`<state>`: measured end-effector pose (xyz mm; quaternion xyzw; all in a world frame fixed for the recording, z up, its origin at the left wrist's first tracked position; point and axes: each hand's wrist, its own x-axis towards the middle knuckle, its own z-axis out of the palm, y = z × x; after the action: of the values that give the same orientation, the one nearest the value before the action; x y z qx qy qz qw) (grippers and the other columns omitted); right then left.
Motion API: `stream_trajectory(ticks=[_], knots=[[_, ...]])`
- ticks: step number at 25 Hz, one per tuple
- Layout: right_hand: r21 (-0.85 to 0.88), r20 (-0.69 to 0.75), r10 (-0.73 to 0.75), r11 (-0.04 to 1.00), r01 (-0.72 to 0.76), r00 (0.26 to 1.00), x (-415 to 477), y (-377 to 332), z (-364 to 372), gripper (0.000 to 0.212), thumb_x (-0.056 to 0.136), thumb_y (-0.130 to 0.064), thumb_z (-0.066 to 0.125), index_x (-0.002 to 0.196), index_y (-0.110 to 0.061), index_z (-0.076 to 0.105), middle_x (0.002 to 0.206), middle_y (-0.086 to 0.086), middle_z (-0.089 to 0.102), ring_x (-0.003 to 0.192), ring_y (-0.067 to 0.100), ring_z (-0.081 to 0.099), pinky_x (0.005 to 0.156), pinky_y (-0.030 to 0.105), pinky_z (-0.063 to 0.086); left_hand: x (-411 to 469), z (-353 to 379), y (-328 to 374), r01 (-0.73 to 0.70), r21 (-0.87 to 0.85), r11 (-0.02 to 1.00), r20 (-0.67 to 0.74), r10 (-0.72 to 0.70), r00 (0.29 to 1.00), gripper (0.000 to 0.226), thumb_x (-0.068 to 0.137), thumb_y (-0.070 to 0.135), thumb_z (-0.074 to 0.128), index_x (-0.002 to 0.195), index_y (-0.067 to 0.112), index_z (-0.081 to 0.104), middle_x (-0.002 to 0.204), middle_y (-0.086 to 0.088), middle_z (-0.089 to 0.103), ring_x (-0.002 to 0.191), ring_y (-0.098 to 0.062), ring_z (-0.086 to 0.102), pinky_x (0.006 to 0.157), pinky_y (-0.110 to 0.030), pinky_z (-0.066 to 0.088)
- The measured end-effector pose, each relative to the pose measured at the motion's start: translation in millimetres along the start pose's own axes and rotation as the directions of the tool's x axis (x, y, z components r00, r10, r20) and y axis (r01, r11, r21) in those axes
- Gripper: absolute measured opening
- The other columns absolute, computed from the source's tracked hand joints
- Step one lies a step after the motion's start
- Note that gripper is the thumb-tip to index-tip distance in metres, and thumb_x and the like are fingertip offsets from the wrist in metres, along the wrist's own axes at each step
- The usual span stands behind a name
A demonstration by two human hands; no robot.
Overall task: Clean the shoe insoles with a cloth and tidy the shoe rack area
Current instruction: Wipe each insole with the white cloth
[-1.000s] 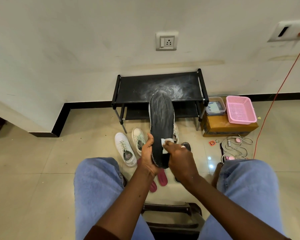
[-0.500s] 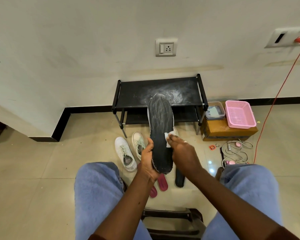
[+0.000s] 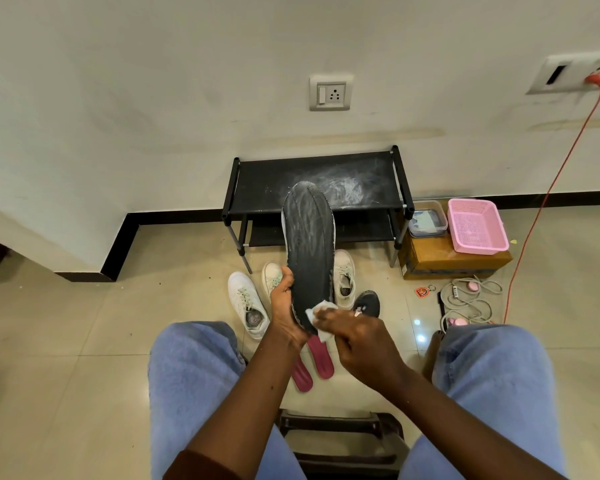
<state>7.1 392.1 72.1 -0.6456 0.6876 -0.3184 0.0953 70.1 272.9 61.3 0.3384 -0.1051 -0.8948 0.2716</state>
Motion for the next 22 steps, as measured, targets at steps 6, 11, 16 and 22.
stream_trajectory(ticks=[6,11,16,22], knots=[[0.307,-0.223,0.245,0.936,-0.17,0.944,25.6,14.4,-27.8,0.022,0.081,-0.004,0.053,0.093,-0.003,0.071,0.089,0.008,0.072,0.071,0.001,0.061,0.06,0.013,0.052,-8.1,-1.6,-3.1,0.062,-0.006,0.998,0.079,-0.061,0.995,0.053,0.085,0.043,0.047,0.118,0.004,0.06,0.101,-0.018,0.067,0.079,-0.031,0.068,0.069,-0.04,0.058],[0.097,-0.01,0.323,0.942,-0.32,0.946,46.9,-13.2,-21.2,0.034,0.095,-0.009,0.044,0.128,-0.012,0.054,0.127,0.008,0.058,0.113,0.016,0.057,0.097,0.022,0.041,-15.0,-3.4,-8.9,0.09,0.049,0.995,0.02,-0.091,0.996,0.051,0.082,0.05,0.051,0.096,0.005,0.071,0.09,-0.015,0.068,0.085,-0.028,0.066,0.079,-0.037,0.054],[-0.064,0.382,0.122,0.992,-0.106,0.916,20.4,-26.8,6.8,0.051,0.099,-0.024,0.027,0.147,-0.013,0.014,0.155,0.005,0.011,0.143,0.013,0.009,0.112,0.02,-0.001,-6.1,-15.1,-4.8,-0.021,0.088,0.996,-0.13,0.032,0.991,0.061,0.089,0.049,0.048,0.049,0.008,0.068,0.052,-0.005,0.063,0.047,-0.017,0.064,0.052,-0.024,0.054],[0.022,0.192,-0.127,0.992,0.125,0.973,5.9,-5.8,7.5,0.041,0.067,0.001,0.073,0.107,-0.006,0.068,0.111,0.012,0.068,0.099,0.022,0.067,0.089,0.031,0.048,-4.6,-18.3,-4.4,0.02,-0.02,1.0,0.007,-0.02,1.0,0.044,0.058,0.041,0.065,0.075,0.001,0.076,0.08,-0.016,0.072,0.069,-0.028,0.071,0.056,-0.035,0.058]])
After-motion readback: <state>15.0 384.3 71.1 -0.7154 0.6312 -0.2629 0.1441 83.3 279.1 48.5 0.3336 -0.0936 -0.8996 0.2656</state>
